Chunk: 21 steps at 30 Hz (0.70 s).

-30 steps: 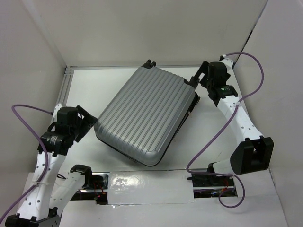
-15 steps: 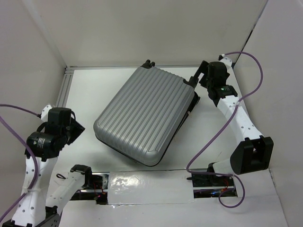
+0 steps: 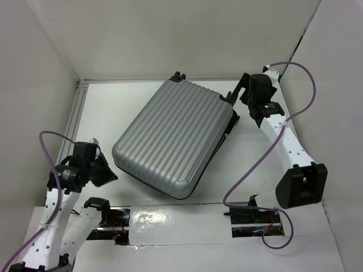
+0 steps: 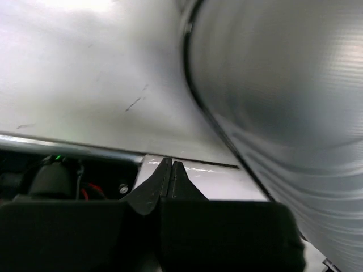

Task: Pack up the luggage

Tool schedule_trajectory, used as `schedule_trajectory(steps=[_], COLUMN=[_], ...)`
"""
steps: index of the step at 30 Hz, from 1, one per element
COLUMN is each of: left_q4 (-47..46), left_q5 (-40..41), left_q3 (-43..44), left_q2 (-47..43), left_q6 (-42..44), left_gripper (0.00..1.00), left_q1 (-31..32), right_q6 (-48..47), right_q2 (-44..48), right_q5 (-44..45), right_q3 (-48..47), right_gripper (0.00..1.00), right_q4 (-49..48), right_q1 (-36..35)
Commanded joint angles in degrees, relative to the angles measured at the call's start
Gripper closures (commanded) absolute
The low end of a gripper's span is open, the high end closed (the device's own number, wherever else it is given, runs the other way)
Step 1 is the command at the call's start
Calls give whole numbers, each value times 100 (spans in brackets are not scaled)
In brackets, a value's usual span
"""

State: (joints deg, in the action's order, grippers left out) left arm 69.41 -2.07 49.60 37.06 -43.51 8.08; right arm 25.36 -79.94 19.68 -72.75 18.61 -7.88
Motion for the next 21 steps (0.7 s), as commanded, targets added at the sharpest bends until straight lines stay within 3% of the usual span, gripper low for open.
schedule_trajectory(steps=[1,6,12,16,21], left_q4=[-1033,-2165,-2668,-2582,-1933], left_q5=[-690,-690,-147,171,497], left_q3=[-64,-144,126,357,358], left_q2=[29,617,1793,1875,1182], left_q6=[290,307,308,211,70], left_gripper=[100,100,100,100,96], left_q1=[19,19,19,19,19], right_q6=[-128,-128,-128,-128,-128], right_q2=[-144,-268,-145,-31,127], right_q5=[10,-193,-140,-193,-35], right_q3=[-231,-336,-284,-178,-125], right_gripper=[1,1,1,1,1], right_q4=[-68,64,116,116,116], right_q1=[76,76,129,129,129])
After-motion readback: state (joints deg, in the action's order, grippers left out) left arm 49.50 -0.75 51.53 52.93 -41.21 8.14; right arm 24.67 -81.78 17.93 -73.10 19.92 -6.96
